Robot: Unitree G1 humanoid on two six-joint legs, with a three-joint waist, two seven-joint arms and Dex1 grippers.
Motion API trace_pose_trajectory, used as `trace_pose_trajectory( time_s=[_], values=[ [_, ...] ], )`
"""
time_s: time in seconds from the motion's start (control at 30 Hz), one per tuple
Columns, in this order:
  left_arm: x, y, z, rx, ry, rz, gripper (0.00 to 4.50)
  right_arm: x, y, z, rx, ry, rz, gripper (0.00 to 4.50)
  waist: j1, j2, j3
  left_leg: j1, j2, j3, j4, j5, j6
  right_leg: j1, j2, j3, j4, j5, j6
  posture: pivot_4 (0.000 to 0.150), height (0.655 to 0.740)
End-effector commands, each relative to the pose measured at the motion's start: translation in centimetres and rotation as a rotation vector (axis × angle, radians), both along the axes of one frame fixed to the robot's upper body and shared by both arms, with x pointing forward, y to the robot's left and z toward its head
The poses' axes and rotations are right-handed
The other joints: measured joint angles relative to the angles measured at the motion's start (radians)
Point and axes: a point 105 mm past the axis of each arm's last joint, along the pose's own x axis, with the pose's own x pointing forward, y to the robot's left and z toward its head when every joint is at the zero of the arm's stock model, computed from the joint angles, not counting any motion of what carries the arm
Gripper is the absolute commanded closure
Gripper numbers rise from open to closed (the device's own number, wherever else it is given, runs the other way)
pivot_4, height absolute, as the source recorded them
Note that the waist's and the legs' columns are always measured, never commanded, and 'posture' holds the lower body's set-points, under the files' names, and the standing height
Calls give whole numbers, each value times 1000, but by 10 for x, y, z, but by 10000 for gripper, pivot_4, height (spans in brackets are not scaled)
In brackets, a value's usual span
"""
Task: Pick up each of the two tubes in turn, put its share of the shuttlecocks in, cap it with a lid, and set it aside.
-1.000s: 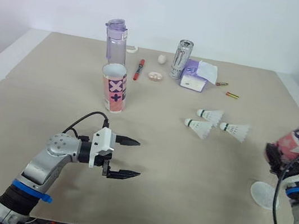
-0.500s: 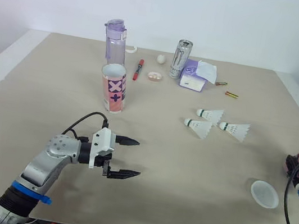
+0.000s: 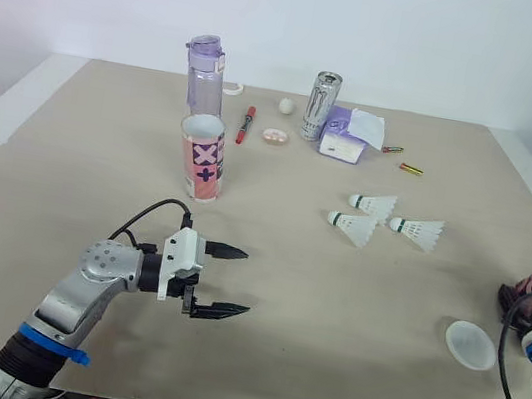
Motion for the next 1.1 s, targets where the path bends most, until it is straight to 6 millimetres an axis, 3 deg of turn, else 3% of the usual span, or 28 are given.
trace_pose_trajectory(
  time_s=[0.03, 0.33, 0.53, 0.67, 0.77, 1.1],
  values=[
    [-1, 0, 8, -7, -36, -10, 0, -5, 0, 18, -8, -60, 0, 366, 0, 0, 0, 0, 0, 0, 0, 0, 0, 0, 0, 0, 0, 0, 0, 1500, 7400],
    [-1, -4, 6, -1, -30, -38, 0, -40, 9, 21, 5, -58, -35, 366, 0, 1, -1, 0, -1, 0, -1, 0, 0, 0, 0, 2, 0, -1, 1, 1500, 7400],
    [5, -3, 6, -3, -28, -27, 0, -51, 29, 47, -92, -59, 65, 366, 0, 2, -1, 0, -1, 1, -1, 0, 0, 0, 0, 4, 0, -1, 1, 1500, 7400],
    [11, 0, 6, -12, -18, 16, 0, -44, 67, 67, -189, -43, 302, 366, -1, 3, -1, 1, -1, 1, -1, 0, 0, 0, 0, 5, 0, -1, 1, 1500, 7400],
    [14, 2, 6, -14, -14, 44, 0, -38, 95, 71, -204, -36, 464, 366, -1, 2, -1, 1, -1, 1, -1, 0, 0, 0, 1, 5, 0, -1, 1, 1500, 7400],
    [28, 26, 4, 3, -28, 237, 0, -12, 223, 77, -216, -128, 1100, 366, -1, -1, 1, 0, -1, 0, -1, 0, 0, -1, 1, 4, 0, -1, 1, 1500, 7400]
  ],
)
